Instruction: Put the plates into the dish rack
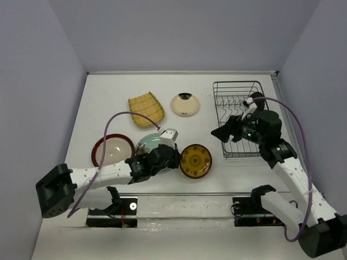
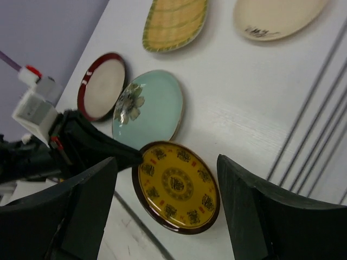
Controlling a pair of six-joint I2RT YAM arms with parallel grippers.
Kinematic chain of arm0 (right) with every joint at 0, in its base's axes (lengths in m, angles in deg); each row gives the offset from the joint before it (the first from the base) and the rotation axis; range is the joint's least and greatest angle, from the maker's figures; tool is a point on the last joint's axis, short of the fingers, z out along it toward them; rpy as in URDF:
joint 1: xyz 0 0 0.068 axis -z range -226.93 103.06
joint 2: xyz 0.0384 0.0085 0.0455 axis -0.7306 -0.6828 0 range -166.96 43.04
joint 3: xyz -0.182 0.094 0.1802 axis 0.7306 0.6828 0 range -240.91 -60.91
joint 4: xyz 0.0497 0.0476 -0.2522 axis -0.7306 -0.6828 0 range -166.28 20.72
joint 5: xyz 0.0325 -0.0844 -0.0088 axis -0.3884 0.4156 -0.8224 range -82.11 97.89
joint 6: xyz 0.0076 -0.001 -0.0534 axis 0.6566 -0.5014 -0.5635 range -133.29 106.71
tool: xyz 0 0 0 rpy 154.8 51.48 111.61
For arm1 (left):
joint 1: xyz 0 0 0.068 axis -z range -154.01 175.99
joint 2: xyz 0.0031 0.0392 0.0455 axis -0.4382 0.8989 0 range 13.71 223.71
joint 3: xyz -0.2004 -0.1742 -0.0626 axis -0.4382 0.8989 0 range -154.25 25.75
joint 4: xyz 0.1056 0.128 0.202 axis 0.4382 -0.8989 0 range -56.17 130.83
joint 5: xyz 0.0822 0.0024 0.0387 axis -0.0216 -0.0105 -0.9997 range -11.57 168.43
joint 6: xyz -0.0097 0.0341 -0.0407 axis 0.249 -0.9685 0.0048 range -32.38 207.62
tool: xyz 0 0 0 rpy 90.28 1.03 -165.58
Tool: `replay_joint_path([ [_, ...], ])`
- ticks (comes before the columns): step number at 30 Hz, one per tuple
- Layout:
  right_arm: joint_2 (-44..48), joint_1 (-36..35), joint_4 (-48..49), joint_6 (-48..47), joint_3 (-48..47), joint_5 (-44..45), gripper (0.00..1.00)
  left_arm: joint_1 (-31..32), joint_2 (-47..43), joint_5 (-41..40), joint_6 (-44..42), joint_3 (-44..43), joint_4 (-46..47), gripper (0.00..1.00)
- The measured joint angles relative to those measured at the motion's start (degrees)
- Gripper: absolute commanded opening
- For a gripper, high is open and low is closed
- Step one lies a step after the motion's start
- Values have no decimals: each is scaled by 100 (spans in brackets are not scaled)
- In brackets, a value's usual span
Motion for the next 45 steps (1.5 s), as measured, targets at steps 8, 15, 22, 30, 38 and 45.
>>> replay_joint_path([
  [8,-1235,-1414,33,-415,-175,42,91,-313,-1499,144,-824,-442,-780,6],
  [15,-1766,-2081,138,-605,-291,-13,26,-857,-2046,588,-1237,-726,-1054,6],
  [22,-1556,-2256,479,-356,-315,22,7,-1154,-1976,931,-1746,-1080,-1539,99],
  [30,-1412,-1873,-24,-459,-1067,2750,7,-1150,-2221,894,-2435,-1613,-1928,99],
  [38,-1873,48,-372,-776,-2087,5066,7,-1150,-2745,837,-2833,-1084,-2026,99],
  [45,-3088,623,-503,-1252,-2736,5716,7,-1165,-2933,975,-2983,-1073,-2046,99],
])
